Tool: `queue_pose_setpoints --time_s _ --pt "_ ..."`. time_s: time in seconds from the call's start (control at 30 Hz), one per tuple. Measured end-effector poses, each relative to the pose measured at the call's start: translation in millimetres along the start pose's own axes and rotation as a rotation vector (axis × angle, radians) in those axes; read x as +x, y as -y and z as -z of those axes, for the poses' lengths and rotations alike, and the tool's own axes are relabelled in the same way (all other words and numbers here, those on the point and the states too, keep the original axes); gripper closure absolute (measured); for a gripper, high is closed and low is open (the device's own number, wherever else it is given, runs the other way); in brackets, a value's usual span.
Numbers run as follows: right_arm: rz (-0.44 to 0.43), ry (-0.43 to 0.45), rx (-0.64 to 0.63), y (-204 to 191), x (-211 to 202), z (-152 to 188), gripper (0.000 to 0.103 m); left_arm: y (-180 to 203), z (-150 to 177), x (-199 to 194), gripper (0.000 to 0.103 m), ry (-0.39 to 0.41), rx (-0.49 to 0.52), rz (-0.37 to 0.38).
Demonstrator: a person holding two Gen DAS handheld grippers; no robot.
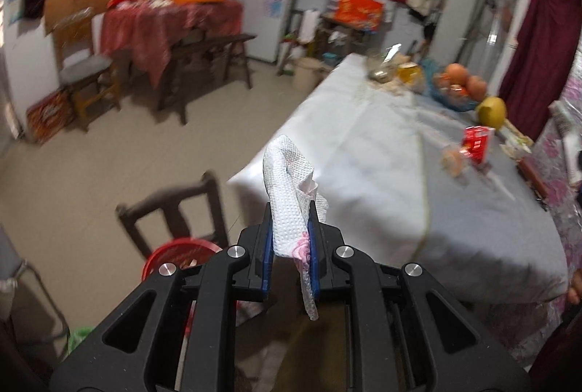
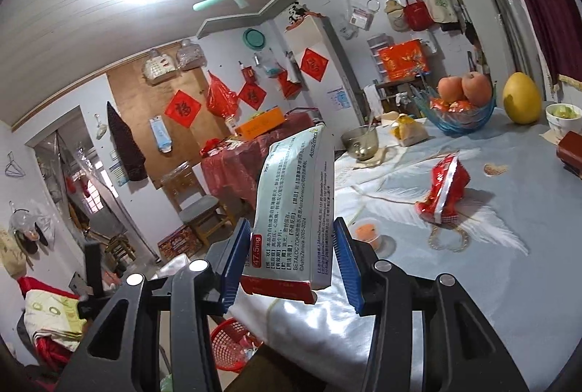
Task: Collect trash
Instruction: 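Carry the tissue and medicine box to the red wastebasket and release the tissue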
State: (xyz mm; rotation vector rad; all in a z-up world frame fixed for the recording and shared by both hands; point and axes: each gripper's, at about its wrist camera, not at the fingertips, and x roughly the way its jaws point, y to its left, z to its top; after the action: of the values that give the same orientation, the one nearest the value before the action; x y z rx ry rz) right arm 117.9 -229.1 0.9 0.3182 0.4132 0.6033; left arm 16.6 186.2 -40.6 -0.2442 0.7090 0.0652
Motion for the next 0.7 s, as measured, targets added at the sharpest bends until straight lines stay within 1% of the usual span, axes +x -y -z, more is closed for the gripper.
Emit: queue_pose_setpoints --time_s 0.2,0.33,0.37,0.4,0.43,0.5,0.57,0.63,0.7 --pt "-0.004 -0.039 -0.019 -14.1 8.4 7.5 0.057 -51.4 29.3 35.7 0.086 -0.094 -0.096 -0.068" --pt "-0.011 -0.077 -0.035 -24.9 20.9 14.5 0.056 -84.3 50.2 69.0 0.085 -0.186 -0.172 -0.098" --pt "-0.014 -0.090 -0.040 -28.3 25.6 17.0 0.056 -90.0 53.9 76.7 0.080 -0.209 -0.188 -0.102" --pt "-0.019 -0.104 -0.044 -31.9 30.7 19.7 0.056 -97.3 58.9 84.7 0.068 -0.237 -0.211 -0.114" --pt "-0.025 -0.117 -0.047 -35.8 36.2 22.4 0.056 -101.6 61.0 89.3 0.056 -0.248 -0.226 -0.123" --pt "-0.036 -0.141 -0.051 -44.7 47.0 26.2 0.056 -109.2 64.3 94.9 0.047 -0.253 -0.255 -0.149" --pt "-0.048 -0.171 -0.060 -53.2 59.6 30.1 0.056 -116.0 65.7 94.7 0.043 -0.249 -0.267 -0.166" --pt "-0.063 -0.207 -0.076 -65.5 75.3 35.4 0.056 -121.3 64.5 91.2 0.032 -0.234 -0.282 -0.202" --pt "-0.076 -0.234 -0.089 -77.8 87.2 40.5 0.056 -130.1 64.7 83.4 0.025 -0.202 -0.314 -0.247"
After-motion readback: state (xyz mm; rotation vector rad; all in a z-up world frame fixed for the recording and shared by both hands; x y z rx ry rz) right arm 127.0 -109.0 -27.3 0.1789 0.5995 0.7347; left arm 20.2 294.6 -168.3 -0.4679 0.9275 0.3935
